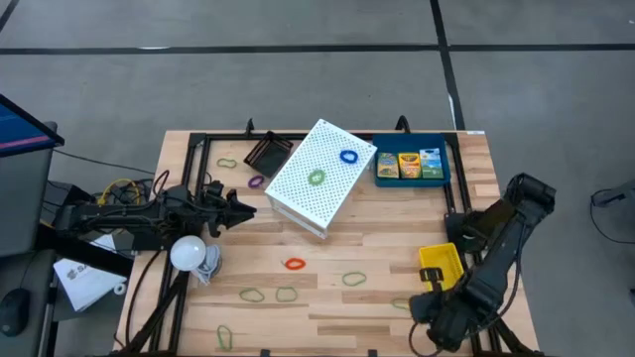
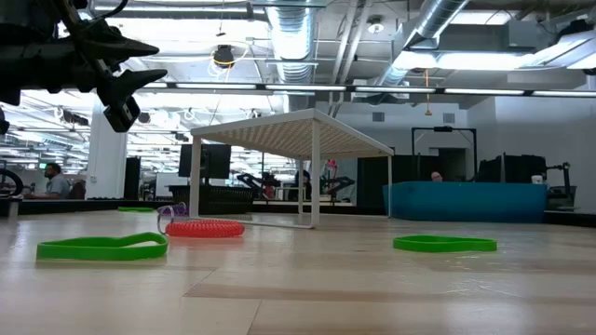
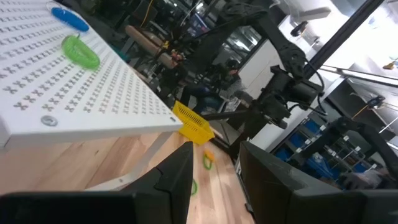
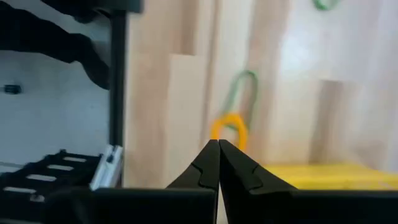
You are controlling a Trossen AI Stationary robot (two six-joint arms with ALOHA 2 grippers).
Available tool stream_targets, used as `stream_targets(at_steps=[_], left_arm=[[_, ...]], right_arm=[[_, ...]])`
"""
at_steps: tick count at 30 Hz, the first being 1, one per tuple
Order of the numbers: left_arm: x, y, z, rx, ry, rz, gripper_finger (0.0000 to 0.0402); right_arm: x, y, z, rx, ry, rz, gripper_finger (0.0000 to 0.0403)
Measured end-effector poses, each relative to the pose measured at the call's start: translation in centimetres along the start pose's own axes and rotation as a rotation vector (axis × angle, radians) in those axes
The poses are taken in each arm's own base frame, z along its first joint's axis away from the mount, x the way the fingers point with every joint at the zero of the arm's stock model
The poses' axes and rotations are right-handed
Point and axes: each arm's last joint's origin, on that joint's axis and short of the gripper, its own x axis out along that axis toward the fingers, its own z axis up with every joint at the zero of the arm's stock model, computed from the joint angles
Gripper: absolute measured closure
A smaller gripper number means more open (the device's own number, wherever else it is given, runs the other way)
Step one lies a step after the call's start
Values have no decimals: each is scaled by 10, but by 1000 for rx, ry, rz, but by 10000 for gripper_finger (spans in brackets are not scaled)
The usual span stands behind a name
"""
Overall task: Pick & Place Office Desk Supplies
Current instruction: Put the yellow spring keychain into the yellow bin
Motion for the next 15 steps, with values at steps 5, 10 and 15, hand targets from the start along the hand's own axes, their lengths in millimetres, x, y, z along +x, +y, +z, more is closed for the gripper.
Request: stream_targets(at_steps=[5,10,15], left_arm=[[1,1,-1,-5,9,8,275],[2,2,-2,-11,19,16,275],[2,2,-2,-11,19,15,275]], right_arm=[[18,4,0,55,34,-29,403],[22,7,2,64,33,-25,395],[23,1,7,126,68,-8,366]])
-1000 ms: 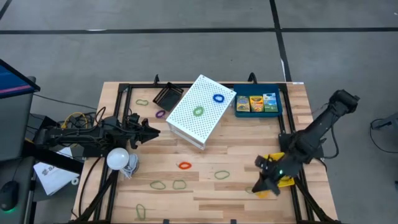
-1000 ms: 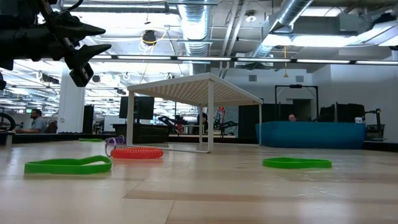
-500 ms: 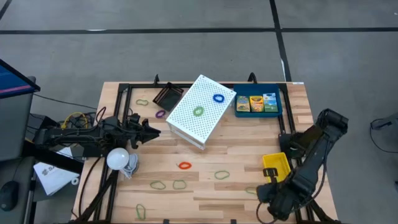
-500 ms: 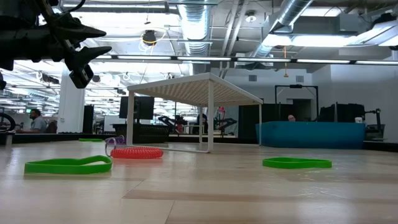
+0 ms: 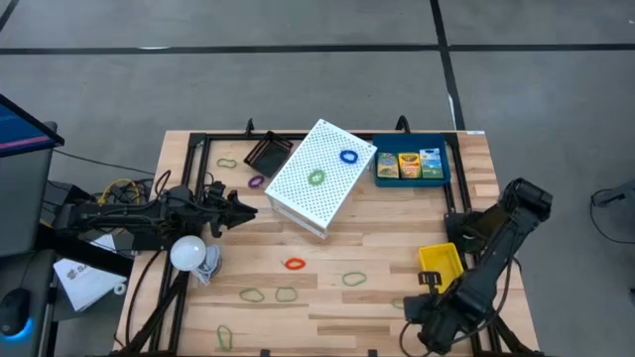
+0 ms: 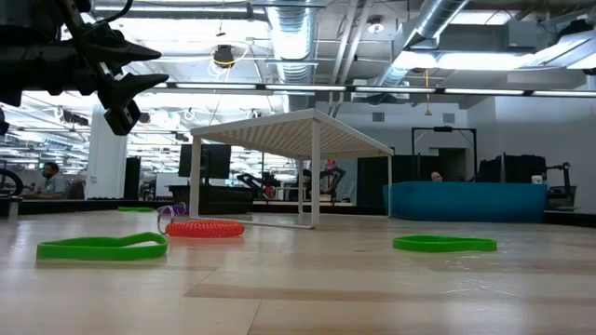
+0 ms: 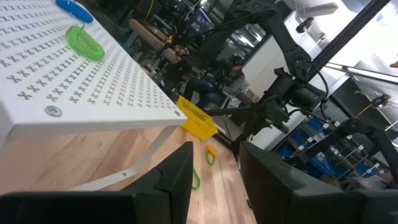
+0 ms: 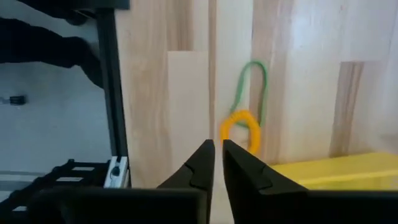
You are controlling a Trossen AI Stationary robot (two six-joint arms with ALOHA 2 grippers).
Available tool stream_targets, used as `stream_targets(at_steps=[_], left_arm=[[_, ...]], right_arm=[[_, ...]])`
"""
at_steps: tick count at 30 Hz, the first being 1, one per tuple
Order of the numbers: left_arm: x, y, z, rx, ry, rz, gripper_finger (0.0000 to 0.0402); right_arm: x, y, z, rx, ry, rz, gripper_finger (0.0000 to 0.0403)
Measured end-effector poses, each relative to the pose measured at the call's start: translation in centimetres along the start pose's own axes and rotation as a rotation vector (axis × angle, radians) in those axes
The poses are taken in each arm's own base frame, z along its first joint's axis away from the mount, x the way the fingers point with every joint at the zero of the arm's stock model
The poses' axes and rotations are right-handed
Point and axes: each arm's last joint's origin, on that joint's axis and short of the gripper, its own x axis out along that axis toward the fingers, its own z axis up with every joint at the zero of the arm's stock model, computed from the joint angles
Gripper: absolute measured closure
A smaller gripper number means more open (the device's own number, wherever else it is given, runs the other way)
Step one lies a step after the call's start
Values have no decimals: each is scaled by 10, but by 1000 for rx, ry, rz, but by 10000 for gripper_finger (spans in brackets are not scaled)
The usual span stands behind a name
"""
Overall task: Pick & Place Office Desk Supplies
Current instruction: Put the yellow spring keychain into the yellow bin
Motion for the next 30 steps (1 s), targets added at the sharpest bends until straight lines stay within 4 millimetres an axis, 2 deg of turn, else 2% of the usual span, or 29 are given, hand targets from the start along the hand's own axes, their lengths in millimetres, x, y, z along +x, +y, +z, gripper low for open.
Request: stream_targets(at_steps=[5,9,13,17,20,24,30], left_arm=[[0,0,0,1,-2,-1,275],[0,0,0,1,0,0,275],[0,0,0,3,-1,0,275],[0,0,0,4,-1,0,275],[0,0,0,4,-1,0,275],[0,0,0,4,-1,-1,275],[0,0,0,4,-1,-1,275]], right_arm=[[10,-12,4,68,47,-129,326],[25,-16,4,112,81,-183,274],[42,-8,5,77,97,-197,215],[57,10,3,-46,46,-131,174],[66,22,-4,-121,40,-120,165],[74,25,-16,-182,42,-208,171],[80,17,-22,-97,13,-269,211]])
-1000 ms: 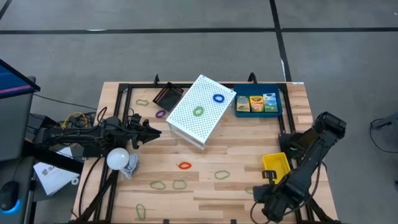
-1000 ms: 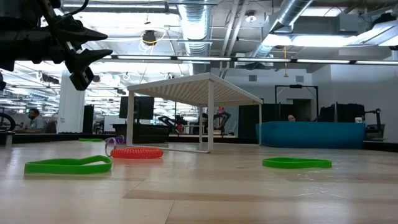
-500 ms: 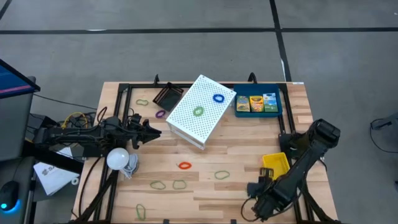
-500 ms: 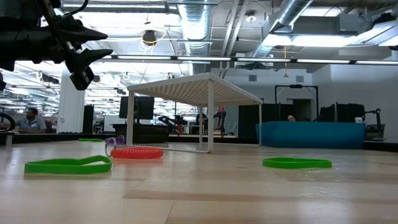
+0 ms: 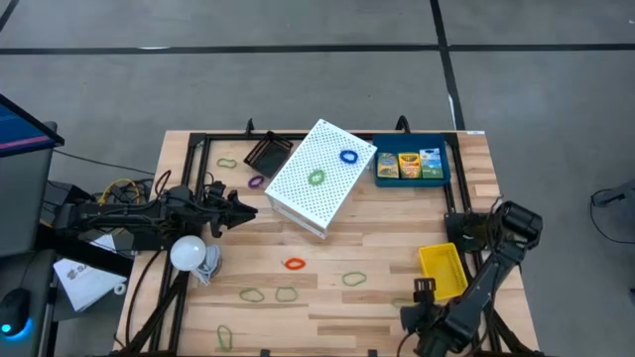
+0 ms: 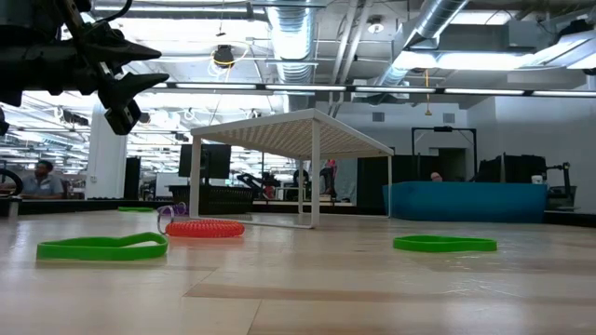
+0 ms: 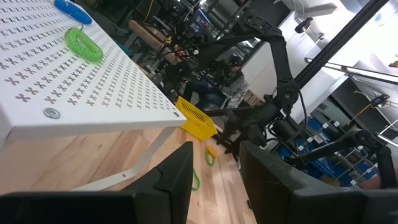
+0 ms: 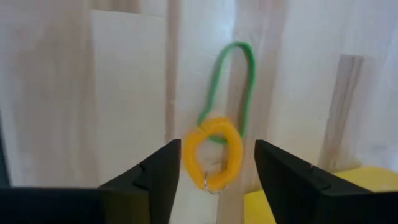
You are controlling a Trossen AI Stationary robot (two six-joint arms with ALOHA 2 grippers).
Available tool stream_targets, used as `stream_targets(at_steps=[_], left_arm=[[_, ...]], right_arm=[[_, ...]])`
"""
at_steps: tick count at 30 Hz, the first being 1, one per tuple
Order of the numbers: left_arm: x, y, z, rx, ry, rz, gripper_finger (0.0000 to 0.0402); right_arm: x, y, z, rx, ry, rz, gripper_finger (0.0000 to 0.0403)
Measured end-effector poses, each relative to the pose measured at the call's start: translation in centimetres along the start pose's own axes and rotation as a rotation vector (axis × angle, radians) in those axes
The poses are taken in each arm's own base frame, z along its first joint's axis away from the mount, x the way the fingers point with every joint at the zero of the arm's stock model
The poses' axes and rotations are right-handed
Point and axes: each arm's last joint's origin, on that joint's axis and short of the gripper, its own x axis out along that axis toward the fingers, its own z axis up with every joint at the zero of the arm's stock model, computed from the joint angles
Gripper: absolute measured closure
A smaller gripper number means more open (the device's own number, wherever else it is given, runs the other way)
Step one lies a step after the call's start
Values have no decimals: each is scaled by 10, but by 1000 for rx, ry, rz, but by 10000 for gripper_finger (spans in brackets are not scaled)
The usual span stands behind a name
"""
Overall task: Pick & Place Office Desk Supplies
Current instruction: Put the yellow spring keychain into the yellow bin
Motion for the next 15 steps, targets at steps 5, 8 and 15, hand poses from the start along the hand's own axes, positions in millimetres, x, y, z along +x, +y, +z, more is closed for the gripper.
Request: stream_targets(at_steps=[5,8,15], left_arm=[[0,0,1,1,-5,-4,275],[0,0,1,-2,-5,-4,275],[0,-1,1,-2,-5,-5,275]], right_arm=[[8,-2,-2,30,30,18,241],[12,-4,0,46,38,29,247],[29,-16,-1,70,73,-5,249]])
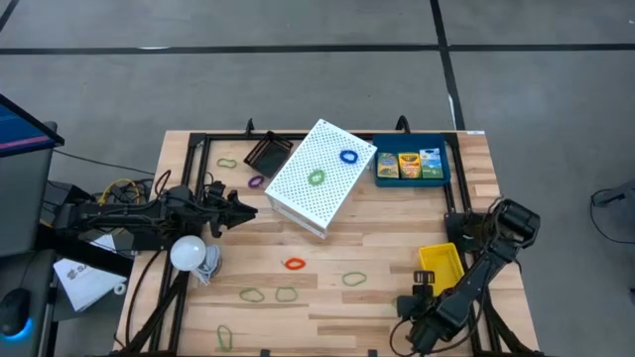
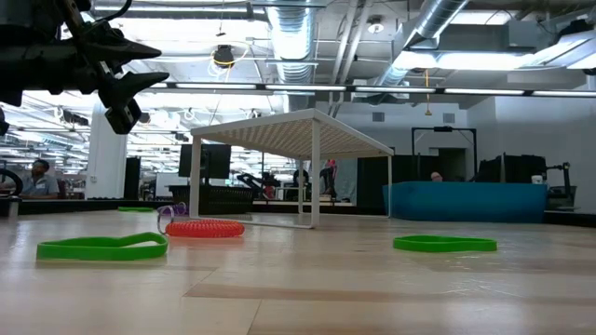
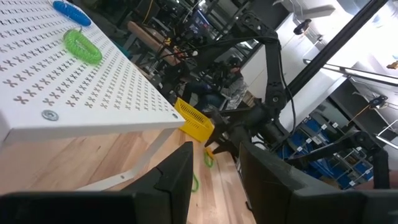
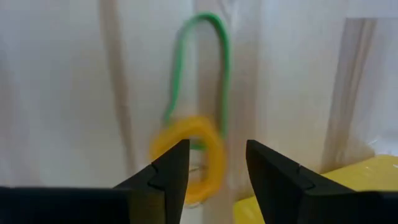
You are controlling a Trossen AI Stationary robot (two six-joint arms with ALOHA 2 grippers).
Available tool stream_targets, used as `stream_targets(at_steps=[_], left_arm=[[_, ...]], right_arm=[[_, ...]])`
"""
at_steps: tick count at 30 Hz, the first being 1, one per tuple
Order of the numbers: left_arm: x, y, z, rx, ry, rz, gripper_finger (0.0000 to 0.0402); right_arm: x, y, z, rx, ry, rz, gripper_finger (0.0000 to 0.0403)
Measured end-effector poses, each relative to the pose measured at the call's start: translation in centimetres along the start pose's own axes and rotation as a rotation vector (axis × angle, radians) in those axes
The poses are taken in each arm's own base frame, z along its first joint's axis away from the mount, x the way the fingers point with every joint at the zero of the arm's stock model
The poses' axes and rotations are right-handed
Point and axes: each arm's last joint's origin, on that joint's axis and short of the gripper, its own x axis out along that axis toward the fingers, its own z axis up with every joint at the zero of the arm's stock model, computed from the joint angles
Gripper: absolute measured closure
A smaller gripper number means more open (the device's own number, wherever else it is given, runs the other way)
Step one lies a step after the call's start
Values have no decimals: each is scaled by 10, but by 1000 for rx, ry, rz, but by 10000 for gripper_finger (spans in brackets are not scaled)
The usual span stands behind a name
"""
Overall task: Pick & Place Office Desk Supplies
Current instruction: Put the yellow spring keychain into the yellow bin
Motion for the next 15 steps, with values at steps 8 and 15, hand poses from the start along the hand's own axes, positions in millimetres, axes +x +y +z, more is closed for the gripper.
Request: stream_targets(at_steps=[8,15], left_arm=[[0,-1,1,1,-8,-6,275],[0,-1,1,1,-7,-6,275]], right_arm=[[10,-2,1,18,9,40,251],[10,-1,1,21,20,64,305]])
